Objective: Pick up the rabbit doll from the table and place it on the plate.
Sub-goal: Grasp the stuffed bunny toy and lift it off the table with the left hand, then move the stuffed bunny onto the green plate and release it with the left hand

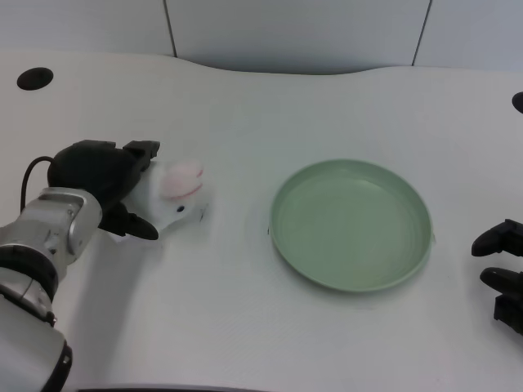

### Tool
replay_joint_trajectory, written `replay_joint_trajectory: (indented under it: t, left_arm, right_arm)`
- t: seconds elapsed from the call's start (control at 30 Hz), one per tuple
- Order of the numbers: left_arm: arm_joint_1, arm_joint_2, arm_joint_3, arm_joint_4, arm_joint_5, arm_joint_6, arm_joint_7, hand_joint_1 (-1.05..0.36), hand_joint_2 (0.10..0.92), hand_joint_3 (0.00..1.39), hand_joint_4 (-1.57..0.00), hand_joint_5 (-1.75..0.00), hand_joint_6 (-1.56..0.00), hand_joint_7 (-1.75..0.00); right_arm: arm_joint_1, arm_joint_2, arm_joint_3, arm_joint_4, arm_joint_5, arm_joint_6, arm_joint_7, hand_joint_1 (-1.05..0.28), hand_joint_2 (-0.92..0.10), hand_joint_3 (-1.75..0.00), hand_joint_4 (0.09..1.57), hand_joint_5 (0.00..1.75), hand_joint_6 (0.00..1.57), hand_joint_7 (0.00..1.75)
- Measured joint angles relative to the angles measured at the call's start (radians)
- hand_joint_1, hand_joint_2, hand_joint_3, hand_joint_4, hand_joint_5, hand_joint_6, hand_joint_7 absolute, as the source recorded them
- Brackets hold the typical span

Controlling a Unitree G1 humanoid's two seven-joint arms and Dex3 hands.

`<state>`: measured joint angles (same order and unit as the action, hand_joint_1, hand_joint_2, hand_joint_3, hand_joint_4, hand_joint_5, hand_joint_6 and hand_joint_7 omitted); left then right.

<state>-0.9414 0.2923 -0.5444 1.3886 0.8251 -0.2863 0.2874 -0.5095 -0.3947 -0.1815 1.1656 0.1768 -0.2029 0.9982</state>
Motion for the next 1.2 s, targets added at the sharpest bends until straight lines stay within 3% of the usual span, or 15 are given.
replay_joint_trajectory:
  t: [0.07,0.13,0.17,0.2,0.3,0.47,0.57,0.67,0.7,0.8,0.9,1.0,1.1,1.17,1.2]
  left_arm:
    - [0.0,-0.008,0.006,0.001,-0.004,0.013,0.028,-0.65,0.883,0.0,-0.81,-0.54,-0.86,-0.06]
    - [0.0,-0.015,0.007,0.001,-0.005,0.023,0.045,-0.62,0.88,0.0,-0.8,-0.69,-0.95,-0.03]
    - [0.0,-0.019,0.009,0.001,-0.006,0.027,0.052,-0.56,0.896,0.0,-0.71,-1.08,-1.04,-0.11]
    - [-0.001,-0.024,0.013,0.001,-0.011,0.03,0.056,-0.54,0.902,0.0,-0.67,-1.24,-1.07,-0.15]
    - [-0.001,-0.043,0.022,0.002,-0.016,0.036,0.073,-0.5,0.908,0.01,-0.79,-1.25,-1.1,-0.32]
    - [-0.006,-0.063,0.041,0.003,-0.019,0.04,0.076,-0.5,0.921,0.17,-0.91,-1.1,-1.08,-0.32]
    - [-0.01,-0.072,0.059,0.004,-0.041,0.032,0.07,-0.44,0.921,0.15,-0.91,-1.15,-1.09,-0.33]
    - [-0.019,-0.074,0.069,0.004,-0.047,0.011,0.07,-0.42,0.921,0.16,-0.84,-1.27,-1.05,-0.44]
    - [-0.024,-0.074,0.074,0.004,-0.049,0.009,0.07,-0.41,0.921,0.17,-0.8,-1.32,-0.94,-0.67]
    - [-0.058,-0.073,0.082,0.004,-0.053,0.002,0.07,-0.39,0.921,0.16,-0.81,-1.35,-0.87,-0.87]
    - [-0.099,-0.068,0.082,0.004,-0.052,-0.027,0.085,-0.36,0.921,0.15,-0.82,-1.35,-0.83,-0.94]
    - [-0.132,-0.057,0.076,0.004,-0.044,-0.068,0.117,-0.36,0.921,0.15,-0.84,-1.34,-0.83,-0.95]
    - [-0.164,-0.049,0.055,0.003,-0.027,-0.096,0.142,-0.37,0.921,0.12,-0.8,-1.58,-0.74,-1.31]
    - [-0.189,-0.048,0.038,0.003,-0.009,-0.114,0.164,-0.4,0.921,0.12,-0.78,-1.64,-0.72,-1.4]
    - [-0.204,-0.049,0.033,0.003,-0.005,-0.118,0.165,-0.42,0.921,0.12,-0.82,-1.57,-0.75,-1.32]
  right_arm:
    - [0.0,0.0,-0.003,0.007,0.002,-0.001,0.011,-0.37,-0.92,-0.18,1.56,1.75,0.93,1.75]
    - [0.0,0.002,-0.003,0.011,0.002,-0.015,0.02,-0.38,-0.92,-0.19,1.57,1.75,0.98,1.75]
    - [0.0,0.002,-0.003,0.011,0.001,-0.02,0.019,-0.38,-0.92,-0.18,1.5,1.75,0.88,1.75]
    - [0.0,0.002,-0.001,0.01,-0.003,-0.025,0.01,-0.38,-0.92,-0.18,1.47,1.75,0.84,1.75]
    - [0.002,0.002,0.008,0.0,-0.012,-0.055,-0.011,-0.38,-0.92,-0.2,1.48,1.75,0.91,1.75]
    - [0.011,0.002,0.014,-0.009,-0.033,-0.097,-0.027,-0.42,-0.92,-0.19,1.43,1.75,0.98,1.75]
    - [0.013,0.002,0.021,-0.01,-0.041,-0.119,-0.027,-0.41,-0.92,-0.2,1.39,1.75,0.98,1.75]
    - [0.013,0.002,0.021,-0.01,-0.04,-0.12,-0.024,-0.41,-0.92,-0.18,1.32,1.75,0.69,1.75]
    - [0.013,0.002,0.02,-0.01,-0.04,-0.12,-0.024,-0.42,-0.92,-0.19,1.31,1.75,0.7,1.75]
    - [0.015,0.002,0.026,-0.017,-0.044,-0.127,-0.039,-0.45,-0.92,-0.18,1.29,1.75,0.74,1.75]
    - [0.016,0.002,0.033,-0.019,-0.044,-0.125,-0.046,-0.43,-0.92,-0.16,1.33,1.75,0.8,1.75]
    - [0.015,0.002,0.033,-0.018,-0.04,-0.109,-0.036,-0.41,-0.92,-0.16,1.37,1.75,0.79,1.75]
    - [0.015,0.002,0.032,-0.016,-0.039,-0.105,-0.034,-0.42,-0.92,-0.16,1.37,1.75,0.8,1.75]
    - [0.015,0.002,0.032,-0.015,-0.039,-0.105,-0.034,-0.41,-0.92,-0.17,1.41,1.75,0.91,1.75]
    - [0.015,0.002,0.032,-0.015,-0.039,-0.106,-0.034,-0.41,-0.92,-0.17,1.42,1.75,0.94,1.75]
